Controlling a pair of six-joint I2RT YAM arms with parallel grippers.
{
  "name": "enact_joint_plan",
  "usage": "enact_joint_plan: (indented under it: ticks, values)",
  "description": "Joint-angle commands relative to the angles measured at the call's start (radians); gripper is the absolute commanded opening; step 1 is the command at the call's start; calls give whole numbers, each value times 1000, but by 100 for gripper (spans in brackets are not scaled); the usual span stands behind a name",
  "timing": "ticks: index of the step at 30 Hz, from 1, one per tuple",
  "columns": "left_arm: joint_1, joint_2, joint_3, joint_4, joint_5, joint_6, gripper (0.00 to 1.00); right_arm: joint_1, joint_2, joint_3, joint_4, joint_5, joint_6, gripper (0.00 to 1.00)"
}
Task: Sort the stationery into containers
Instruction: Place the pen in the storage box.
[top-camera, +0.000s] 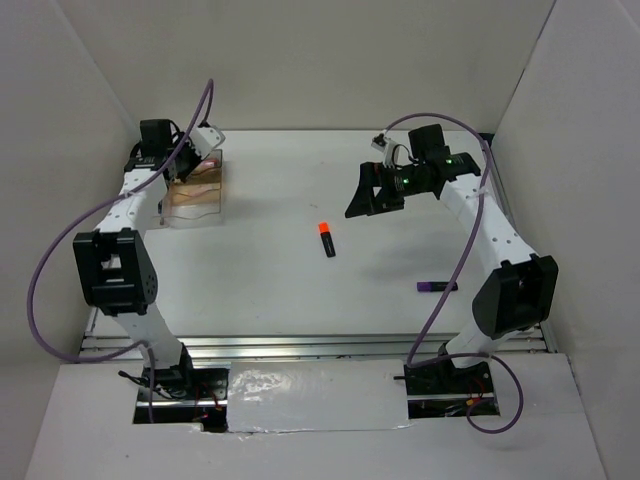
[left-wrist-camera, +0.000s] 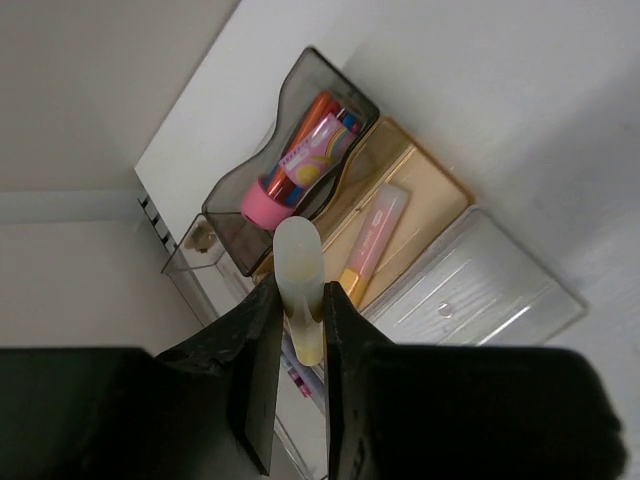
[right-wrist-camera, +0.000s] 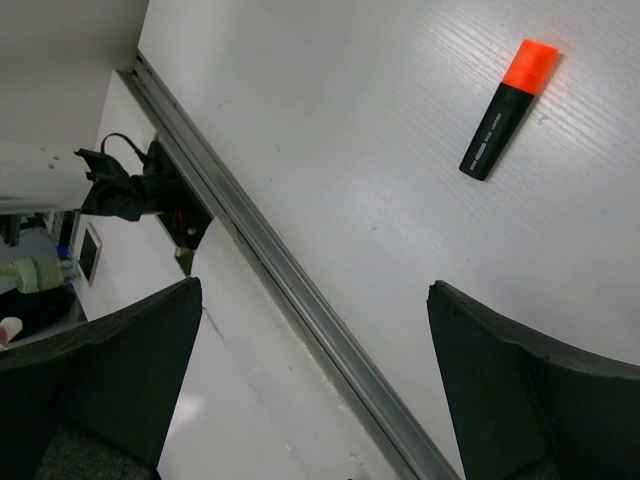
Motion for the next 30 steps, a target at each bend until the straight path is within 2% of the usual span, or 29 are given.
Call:
enact_joint_plan:
  ticks: [1, 7, 11, 14, 19, 22, 23, 28, 30]
  values:
    - [30, 65, 92, 71, -4, 89, 5, -5, -36, -10, 40, -17, -5, 100]
    - [53, 183, 185, 55, -7, 115, 4, -9, -36, -27, 46, -8, -5, 100]
    - [51, 222, 174, 88, -12, 122, 5, -7, -27, -25, 45, 4, -6, 100]
    - [51, 257, 181, 80, -22, 119, 11, -7, -19, -23, 40, 10, -8, 100]
    - [60, 286, 172, 80, -30, 111, 12, -9, -19, -24, 39, 26, -10, 100]
    - [60, 286, 166, 97, -42, 90, 32, -9, -16, -25, 35, 30, -13, 100]
    - [65, 282, 156, 104, -45, 79, 47, -7, -19, -24, 35, 30, -11, 100]
    - [65, 196, 149, 121, 9, -15, 62, -7, -22, -13, 23, 40, -16, 100]
    - [65, 144, 168, 103, 39, -85, 64, -9, -27, -13, 25, 44, -14, 100]
